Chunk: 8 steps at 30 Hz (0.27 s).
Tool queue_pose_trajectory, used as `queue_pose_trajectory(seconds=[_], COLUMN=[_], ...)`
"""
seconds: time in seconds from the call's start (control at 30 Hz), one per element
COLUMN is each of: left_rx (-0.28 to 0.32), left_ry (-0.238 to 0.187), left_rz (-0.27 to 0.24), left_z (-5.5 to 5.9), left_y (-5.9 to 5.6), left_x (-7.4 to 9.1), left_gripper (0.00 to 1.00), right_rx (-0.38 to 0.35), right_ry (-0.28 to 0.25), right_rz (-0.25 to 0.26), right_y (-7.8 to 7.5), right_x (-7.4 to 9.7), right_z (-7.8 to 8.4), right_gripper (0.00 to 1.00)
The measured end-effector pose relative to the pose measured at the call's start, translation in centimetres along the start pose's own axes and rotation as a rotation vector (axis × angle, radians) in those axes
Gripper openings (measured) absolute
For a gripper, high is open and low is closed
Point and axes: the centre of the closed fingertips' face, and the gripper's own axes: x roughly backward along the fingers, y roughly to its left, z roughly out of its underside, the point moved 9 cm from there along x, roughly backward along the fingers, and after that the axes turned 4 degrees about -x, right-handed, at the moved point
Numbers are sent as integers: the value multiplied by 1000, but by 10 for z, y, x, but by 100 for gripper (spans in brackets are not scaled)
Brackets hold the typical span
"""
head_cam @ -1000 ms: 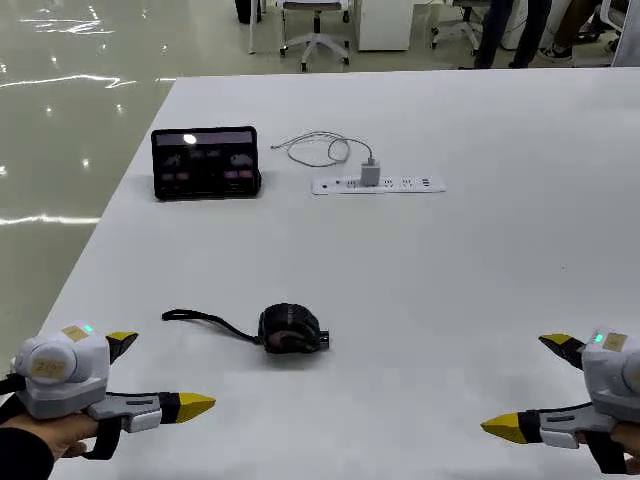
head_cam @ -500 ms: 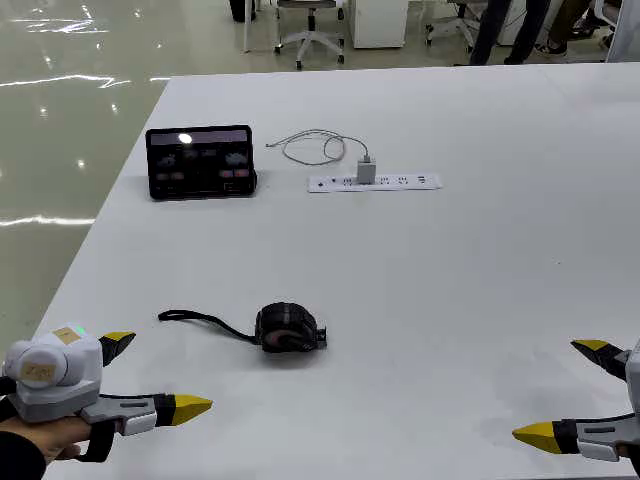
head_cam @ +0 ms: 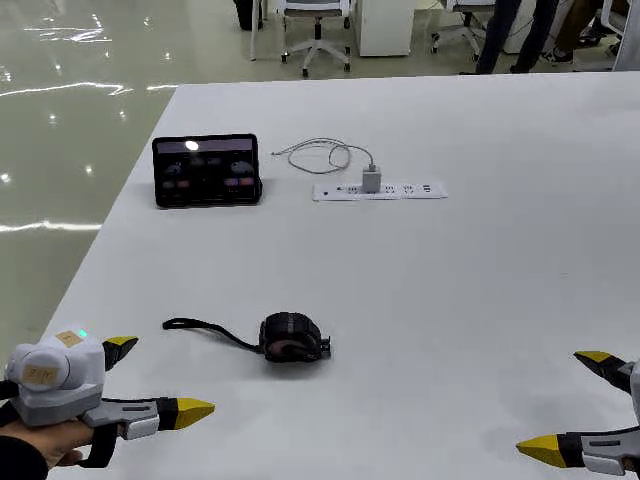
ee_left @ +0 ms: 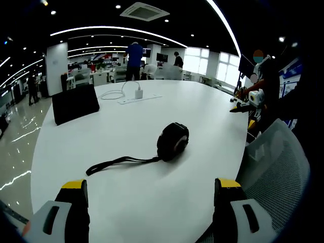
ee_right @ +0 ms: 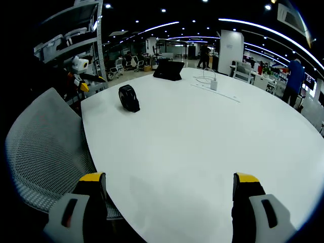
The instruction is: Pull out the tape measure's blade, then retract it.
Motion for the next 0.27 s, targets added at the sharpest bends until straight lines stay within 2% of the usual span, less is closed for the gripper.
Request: queue_pose_trajectory(seconds=[0.27], left_rx=[4], left_ry=[1], left_rz=[-4], left_z=[-1], left_y=[3], left_x=[1], left_gripper=[100], right_rx=[0], right_ry=[4], right_rz=[-1], right_y=[4], right_x=[1], right_z=[-2], right_gripper=[100])
